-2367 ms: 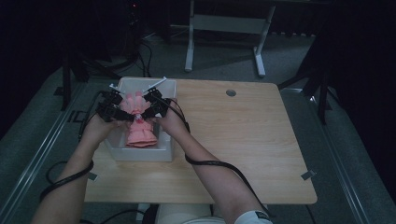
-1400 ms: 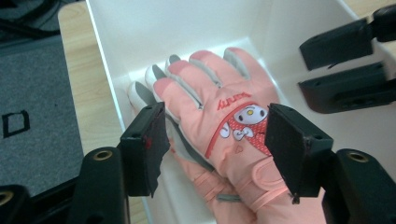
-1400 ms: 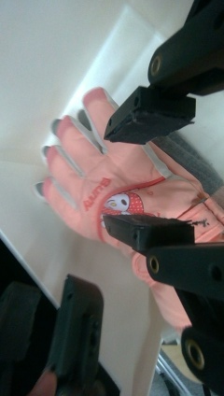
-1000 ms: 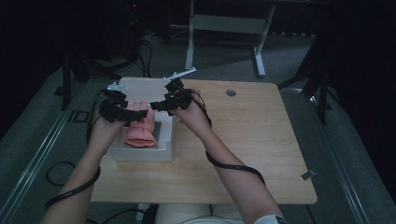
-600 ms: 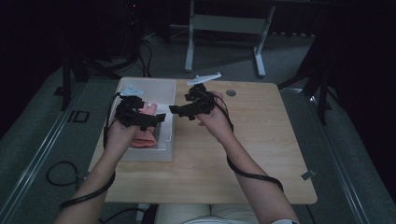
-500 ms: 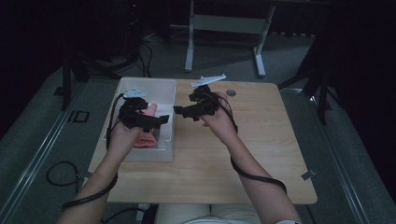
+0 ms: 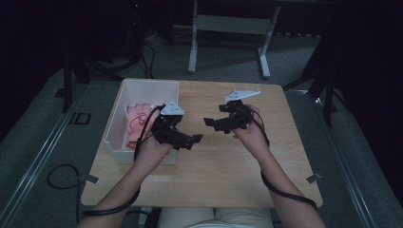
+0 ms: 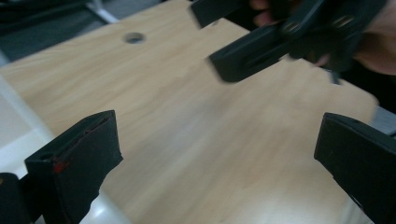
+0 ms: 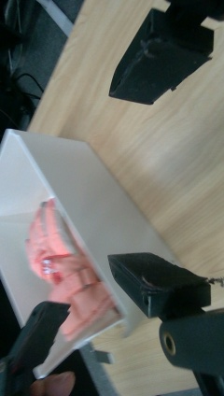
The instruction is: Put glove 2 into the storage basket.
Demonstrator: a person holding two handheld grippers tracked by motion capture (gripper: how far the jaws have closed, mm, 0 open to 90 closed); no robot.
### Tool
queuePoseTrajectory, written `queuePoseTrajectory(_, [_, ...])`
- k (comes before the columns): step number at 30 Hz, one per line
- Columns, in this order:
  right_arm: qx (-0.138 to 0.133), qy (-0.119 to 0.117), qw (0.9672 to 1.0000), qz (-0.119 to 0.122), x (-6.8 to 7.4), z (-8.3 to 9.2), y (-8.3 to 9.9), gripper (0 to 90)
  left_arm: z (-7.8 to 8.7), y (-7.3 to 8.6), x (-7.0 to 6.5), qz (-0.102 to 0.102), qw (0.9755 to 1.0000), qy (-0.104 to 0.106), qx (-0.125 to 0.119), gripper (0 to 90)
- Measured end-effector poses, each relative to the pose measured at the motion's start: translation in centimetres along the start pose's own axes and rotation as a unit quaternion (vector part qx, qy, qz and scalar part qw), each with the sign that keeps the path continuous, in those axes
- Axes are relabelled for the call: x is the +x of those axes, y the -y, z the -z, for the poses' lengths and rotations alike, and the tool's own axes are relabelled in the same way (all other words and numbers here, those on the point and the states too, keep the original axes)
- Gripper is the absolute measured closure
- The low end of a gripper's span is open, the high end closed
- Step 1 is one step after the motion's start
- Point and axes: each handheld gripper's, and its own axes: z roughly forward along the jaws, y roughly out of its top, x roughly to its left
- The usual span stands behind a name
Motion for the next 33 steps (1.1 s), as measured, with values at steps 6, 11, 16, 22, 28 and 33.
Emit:
queuePoseTrajectory(6, [0.015,0.006,0.9999,-0.001,-0.8,0.4,2.8,15.0,-1.7,0.1,-1.9,-0.021,0.9993,0.031,0.008,0.1])
queuePoseTrajectory(11, [0.019,0.011,0.9997,-0.011,-1.3,0.6,4.6,15.0,-3.4,1.0,-2.9,-0.051,0.9969,0.052,0.028,0.0])
queuePoseTrajectory(16, [0.028,0.011,0.9994,-0.016,-1.8,0.5,7.5,14.9,-5.8,2.7,-4.1,-0.064,0.9926,0.088,0.053,0.1])
queuePoseTrajectory(22, [0.036,0.011,0.9992,-0.017,-2.1,0.2,10.0,14.9,-7.4,4.1,-5.0,-0.075,0.9890,0.105,0.072,0.0])
queuePoseTrajectory(28, [0.042,0.019,0.9988,-0.015,-2.6,0.0,12.4,14.5,-8.9,5.7,-5.3,-0.075,0.9856,0.132,0.073,0.0])
queuePoseTrajectory(33, [0.043,0.029,0.9983,-0.025,-2.9,-0.2,13.9,14.6,-10.1,6.8,-5.5,-0.075,0.9829,0.145,0.085,0.0])
